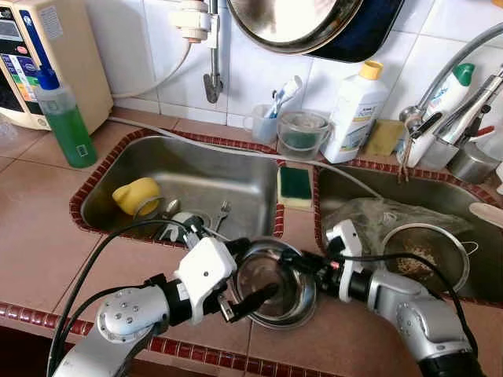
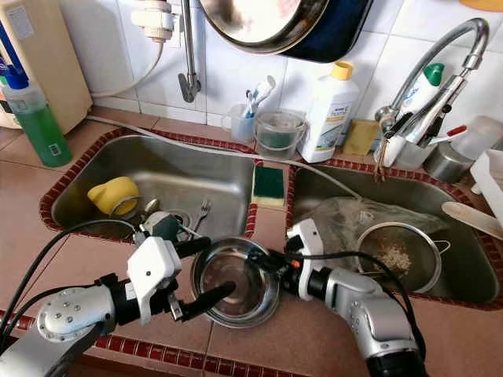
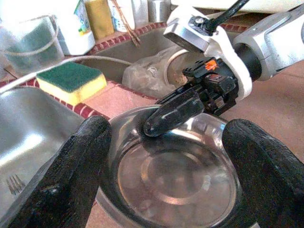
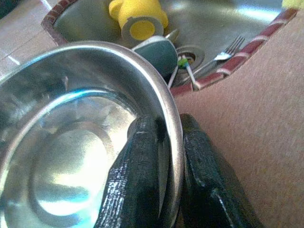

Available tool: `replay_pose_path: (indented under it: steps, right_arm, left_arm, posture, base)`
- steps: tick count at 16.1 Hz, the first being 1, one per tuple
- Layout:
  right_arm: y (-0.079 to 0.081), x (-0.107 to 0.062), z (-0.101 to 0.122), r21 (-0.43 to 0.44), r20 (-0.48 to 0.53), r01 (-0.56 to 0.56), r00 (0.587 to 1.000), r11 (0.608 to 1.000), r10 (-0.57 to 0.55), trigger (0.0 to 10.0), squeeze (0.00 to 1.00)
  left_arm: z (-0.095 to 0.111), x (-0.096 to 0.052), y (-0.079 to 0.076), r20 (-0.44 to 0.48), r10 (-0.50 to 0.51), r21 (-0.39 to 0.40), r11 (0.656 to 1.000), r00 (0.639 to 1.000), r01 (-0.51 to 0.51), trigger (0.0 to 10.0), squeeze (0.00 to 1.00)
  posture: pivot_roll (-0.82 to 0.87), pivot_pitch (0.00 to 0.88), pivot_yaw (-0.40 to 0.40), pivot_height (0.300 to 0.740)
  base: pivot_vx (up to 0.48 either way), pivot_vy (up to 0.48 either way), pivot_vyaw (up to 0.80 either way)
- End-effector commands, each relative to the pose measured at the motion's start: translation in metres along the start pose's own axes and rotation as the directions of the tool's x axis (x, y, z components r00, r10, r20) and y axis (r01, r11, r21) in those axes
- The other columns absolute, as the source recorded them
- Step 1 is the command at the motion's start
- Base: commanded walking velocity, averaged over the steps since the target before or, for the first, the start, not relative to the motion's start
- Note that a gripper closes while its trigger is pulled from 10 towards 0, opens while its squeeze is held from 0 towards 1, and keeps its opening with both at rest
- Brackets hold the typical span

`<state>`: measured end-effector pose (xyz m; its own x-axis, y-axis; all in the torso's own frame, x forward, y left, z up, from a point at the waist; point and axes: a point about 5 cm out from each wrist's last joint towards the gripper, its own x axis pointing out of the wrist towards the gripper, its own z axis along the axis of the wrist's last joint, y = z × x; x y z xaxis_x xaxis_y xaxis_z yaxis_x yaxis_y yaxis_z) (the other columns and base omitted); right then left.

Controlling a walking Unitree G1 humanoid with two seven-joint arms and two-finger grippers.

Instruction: Kitchen organization

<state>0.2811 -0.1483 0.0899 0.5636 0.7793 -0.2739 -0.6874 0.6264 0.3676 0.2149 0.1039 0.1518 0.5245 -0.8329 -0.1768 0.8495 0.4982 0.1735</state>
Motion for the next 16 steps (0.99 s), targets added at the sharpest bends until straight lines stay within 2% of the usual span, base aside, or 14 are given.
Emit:
replay_pose_path:
  steps: [1, 9, 12, 16]
  right_arm:
    - [-0.008, -0.005, -0.016, 0.032, -0.068, 0.069, 0.995, 0.997, -0.066, 0.0, 0.00]
    - [-0.012, -0.005, -0.016, 0.034, -0.053, 0.099, 0.994, 0.994, -0.097, 0.0, 0.00]
    - [-0.019, -0.005, -0.005, 0.052, 0.017, 0.133, 0.991, 0.990, -0.134, 0.0, 0.00]
    - [-0.022, -0.004, 0.026, 0.045, 0.190, 0.171, 0.966, 0.984, -0.177, 0.0, 0.00]
  left_arm:
    - [0.005, 0.001, 0.000, 0.017, -0.002, 0.008, 1.000, 1.000, 0.002, 10.0, 0.00]
    - [0.005, 0.004, 0.003, 0.027, -0.002, 0.025, 1.000, 1.000, 0.001, 10.0, 0.00]
    - [0.017, 0.004, 0.028, 0.122, 0.115, 0.024, 0.993, 0.986, -0.119, 10.0, 0.00]
    - [0.032, 0.000, 0.064, 0.249, 0.285, -0.068, 0.958, 0.925, -0.277, 10.0, 0.00]
  posture:
    - [-0.07, 0.043, -0.076, 0.740]
    - [-0.07, 0.010, -0.066, 0.740]
    - [-0.08, 0.000, -0.056, 0.740]
    - [-0.10, 0.000, -0.039, 0.740]
  base:
    - [0.000, 0.000, 0.00]
    - [0.000, 0.000, 0.00]
    - [0.000, 0.000, 0.00]
    - [0.000, 0.000, 0.00]
